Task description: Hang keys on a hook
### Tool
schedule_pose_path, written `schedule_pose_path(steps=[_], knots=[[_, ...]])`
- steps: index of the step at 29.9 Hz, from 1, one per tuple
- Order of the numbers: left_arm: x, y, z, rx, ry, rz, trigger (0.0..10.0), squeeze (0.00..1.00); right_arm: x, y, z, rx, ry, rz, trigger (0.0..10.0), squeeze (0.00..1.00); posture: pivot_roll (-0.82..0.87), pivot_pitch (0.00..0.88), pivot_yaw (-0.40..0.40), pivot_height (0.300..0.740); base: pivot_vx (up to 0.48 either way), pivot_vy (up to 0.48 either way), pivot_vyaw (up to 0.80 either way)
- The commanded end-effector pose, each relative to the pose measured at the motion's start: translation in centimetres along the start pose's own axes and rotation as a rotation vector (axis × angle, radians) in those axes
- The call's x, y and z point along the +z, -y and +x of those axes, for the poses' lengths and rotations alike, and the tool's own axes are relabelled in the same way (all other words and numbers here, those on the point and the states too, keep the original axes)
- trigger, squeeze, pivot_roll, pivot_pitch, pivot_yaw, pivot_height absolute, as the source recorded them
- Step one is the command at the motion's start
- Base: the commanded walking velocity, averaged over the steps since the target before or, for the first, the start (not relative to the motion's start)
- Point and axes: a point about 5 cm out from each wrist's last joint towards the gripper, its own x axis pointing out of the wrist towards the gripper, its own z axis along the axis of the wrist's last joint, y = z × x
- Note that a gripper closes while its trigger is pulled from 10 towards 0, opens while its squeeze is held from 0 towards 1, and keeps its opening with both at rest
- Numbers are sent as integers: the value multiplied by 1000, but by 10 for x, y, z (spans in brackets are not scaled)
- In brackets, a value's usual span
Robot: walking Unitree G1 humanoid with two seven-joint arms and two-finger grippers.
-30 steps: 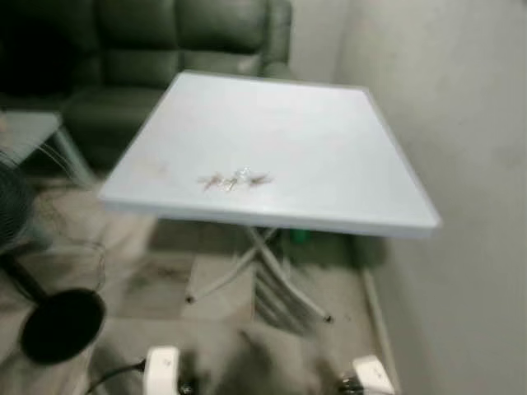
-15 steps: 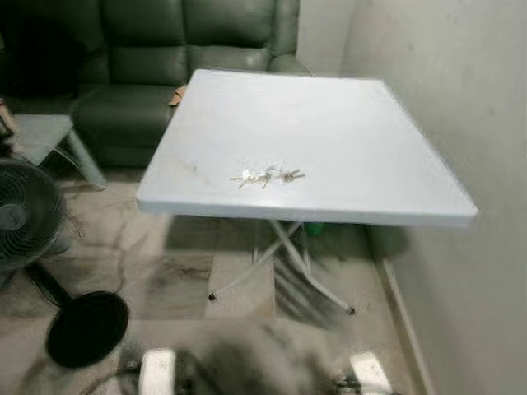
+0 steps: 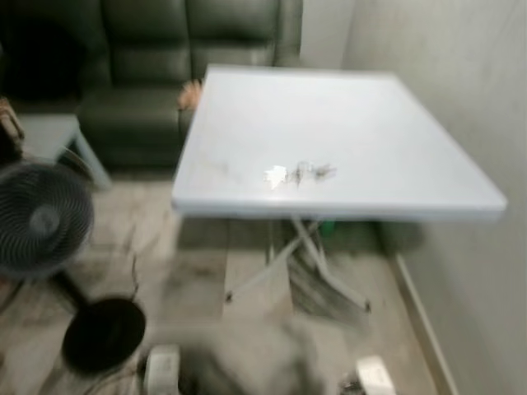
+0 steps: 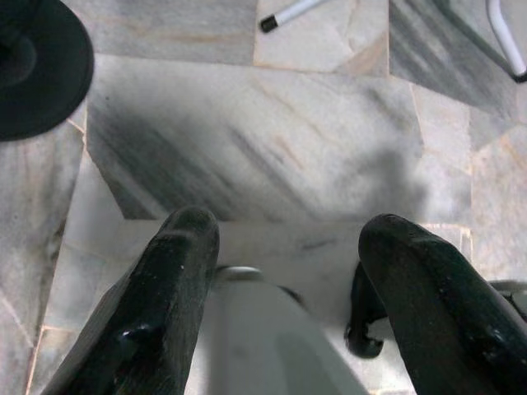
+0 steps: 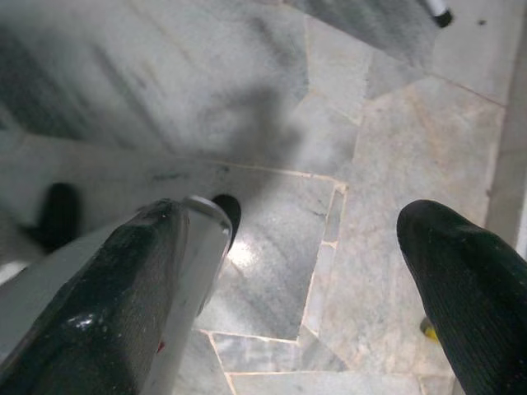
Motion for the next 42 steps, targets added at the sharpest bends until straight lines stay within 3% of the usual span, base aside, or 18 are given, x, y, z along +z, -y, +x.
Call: schedule_pose_path(steps=[1,7,14,19,23,28,30,34,37,39,42], knots=[[1,-11,-1,32,-1,10,10000,0,7,-6,3,18,17,6,10000,0,-93,0,-50,740,0,461,0],[2,-11,-1,31,4,12,10000,0,6,-6,2,19,17,3,10000,0,-92,0,-51,740,0,450,0],[13,-4,2,6,53,59,10000,0,10,-5,3,19,34,0,10000,0,-90,0,-50,740,0,0,0],[43,11,7,-23,175,130,10000,0,37,-3,6,24,151,13,10000,0,-85,0,-48,740,0,0,0],[81,28,11,-67,316,138,10000,0,70,-1,7,29,280,20,10000,0,-86,0,-49,740,0,0,0],[120,30,8,-75,478,109,10000,0,103,4,5,30,417,21,10000,0,-89,0,-48,740,0,0,0],[127,30,8,-77,504,96,10000,0,109,5,4,30,442,22,10000,0,-89,0,-48,740,0,0,0],[162,30,-1,-62,667,129,10000,0,140,11,-2,29,565,39,10000,0,-92,0,-48,740,0,0,0],[164,30,-2,-62,680,132,10000,0,143,12,-2,29,574,42,10000,0,-92,0,-48,740,0,0,0],[182,27,-8,-64,767,117,10000,0,163,13,-7,33,655,32,10000,0,-91,0,-48,740,0,0,0],[189,26,-11,-60,798,112,10000,0,171,14,-9,35,689,34,10000,0,-91,0,-48,740,0,0,0]])
